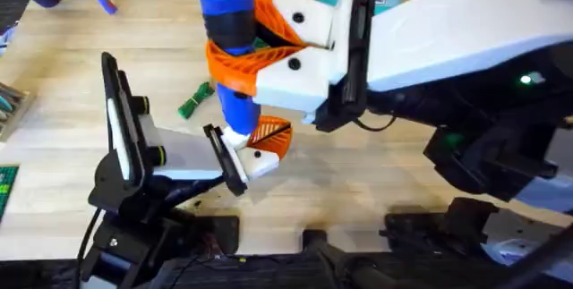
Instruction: Pick up the gripper from the table and insert it into the empty holder that is missing its gripper. Then pick up a screw, insert it into the mounting hole, and use the screwdriver to tighten it. Finally, clean up the table by picking up the vegetable and placing it into the bucket.
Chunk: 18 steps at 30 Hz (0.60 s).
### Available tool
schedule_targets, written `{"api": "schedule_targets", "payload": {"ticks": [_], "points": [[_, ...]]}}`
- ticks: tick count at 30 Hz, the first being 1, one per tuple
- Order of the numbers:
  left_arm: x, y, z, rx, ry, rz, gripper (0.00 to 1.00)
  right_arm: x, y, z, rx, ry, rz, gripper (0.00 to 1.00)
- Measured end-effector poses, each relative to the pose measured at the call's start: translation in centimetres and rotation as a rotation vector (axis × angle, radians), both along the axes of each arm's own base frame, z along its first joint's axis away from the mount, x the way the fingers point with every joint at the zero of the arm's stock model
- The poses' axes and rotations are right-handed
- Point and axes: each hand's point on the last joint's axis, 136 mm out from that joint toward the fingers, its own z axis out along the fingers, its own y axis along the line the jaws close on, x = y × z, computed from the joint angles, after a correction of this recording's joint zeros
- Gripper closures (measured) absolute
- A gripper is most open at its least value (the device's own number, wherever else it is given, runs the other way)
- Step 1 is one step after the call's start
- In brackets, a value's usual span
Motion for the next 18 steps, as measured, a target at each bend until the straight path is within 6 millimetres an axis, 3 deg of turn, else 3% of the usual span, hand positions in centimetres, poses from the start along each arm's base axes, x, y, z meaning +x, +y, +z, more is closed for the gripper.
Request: {"api": "schedule_targets", "payload": {"ticks": [18], "points": [[0.00,0.00,0.00,0.000,0.000,0.000,0.990,0.54,0.61,-0.82,-0.021,-0.037,-0.014,0.956]]}}
